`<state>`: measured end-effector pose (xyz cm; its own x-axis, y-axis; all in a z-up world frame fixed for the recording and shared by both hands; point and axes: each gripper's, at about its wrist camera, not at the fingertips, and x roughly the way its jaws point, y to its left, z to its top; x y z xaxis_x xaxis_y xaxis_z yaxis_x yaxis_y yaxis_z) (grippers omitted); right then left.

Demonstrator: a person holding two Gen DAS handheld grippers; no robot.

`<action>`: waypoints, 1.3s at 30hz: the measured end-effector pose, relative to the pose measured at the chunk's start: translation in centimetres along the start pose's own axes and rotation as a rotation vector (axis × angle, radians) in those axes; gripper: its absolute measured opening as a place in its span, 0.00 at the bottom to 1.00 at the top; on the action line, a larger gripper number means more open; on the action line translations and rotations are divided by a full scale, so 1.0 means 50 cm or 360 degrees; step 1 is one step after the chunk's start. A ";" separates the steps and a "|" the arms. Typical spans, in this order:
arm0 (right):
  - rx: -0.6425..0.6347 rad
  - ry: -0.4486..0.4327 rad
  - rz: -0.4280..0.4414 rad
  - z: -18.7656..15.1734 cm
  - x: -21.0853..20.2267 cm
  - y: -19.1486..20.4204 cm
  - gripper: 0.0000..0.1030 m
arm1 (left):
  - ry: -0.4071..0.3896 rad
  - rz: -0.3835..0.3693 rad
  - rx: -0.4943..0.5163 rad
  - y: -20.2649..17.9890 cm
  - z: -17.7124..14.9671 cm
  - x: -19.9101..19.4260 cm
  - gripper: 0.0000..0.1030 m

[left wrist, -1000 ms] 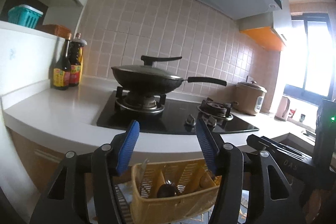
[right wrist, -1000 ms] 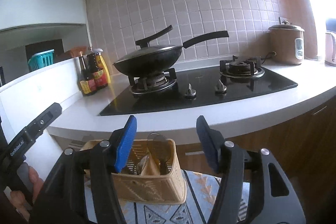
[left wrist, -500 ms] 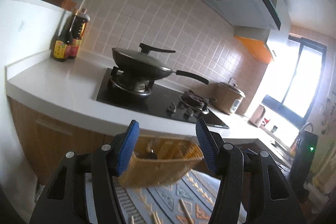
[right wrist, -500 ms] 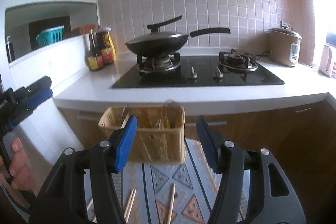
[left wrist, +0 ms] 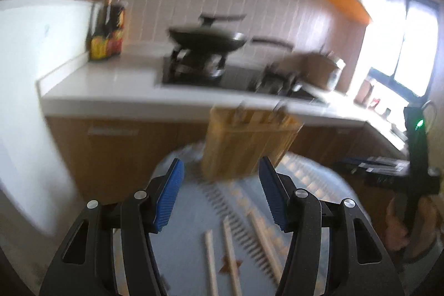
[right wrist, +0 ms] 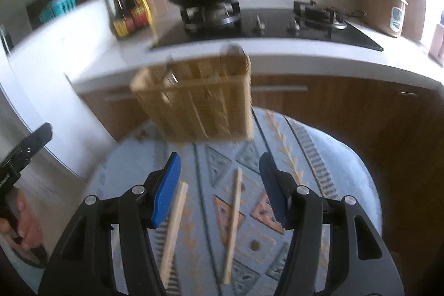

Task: Organize utensils
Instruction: 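Move both grippers down toward the wooden chopsticks on the rug, then grasp a wooden chopstick with the left gripper while the right gripper grasps another chopstick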

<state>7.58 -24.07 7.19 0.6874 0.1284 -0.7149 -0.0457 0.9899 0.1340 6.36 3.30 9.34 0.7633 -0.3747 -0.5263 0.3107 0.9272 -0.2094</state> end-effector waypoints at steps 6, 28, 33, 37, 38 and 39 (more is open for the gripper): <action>0.0033 0.0283 0.0023 -0.035 0.088 -0.002 0.54 | 0.0442 0.0054 -0.0014 0.041 -0.082 0.101 0.51; -0.0061 0.0741 -0.0012 -0.120 0.274 0.012 0.20 | 0.0941 0.0021 0.0183 0.048 -0.185 0.239 0.40; -0.0159 0.0738 -0.0072 -0.122 0.293 0.057 0.09 | 0.0962 0.0094 0.0293 0.020 -0.185 0.258 0.40; -0.0205 0.0731 -0.0084 -0.131 0.297 0.086 0.05 | 0.0961 0.0178 0.0436 -0.006 -0.193 0.259 0.40; -0.0206 0.0728 -0.0080 -0.130 0.299 0.089 0.05 | 0.0973 0.0182 0.0436 -0.006 -0.192 0.260 0.39; -0.0207 0.0724 -0.0076 -0.132 0.297 0.090 0.05 | 0.0980 0.0177 0.0422 -0.005 -0.191 0.261 0.38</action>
<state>12.76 -17.32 -7.35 0.3047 0.0668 -0.9501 -0.1318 0.9909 0.0274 10.83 -1.76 -5.34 0.3615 -0.1340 -0.9227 0.4374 0.8984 0.0408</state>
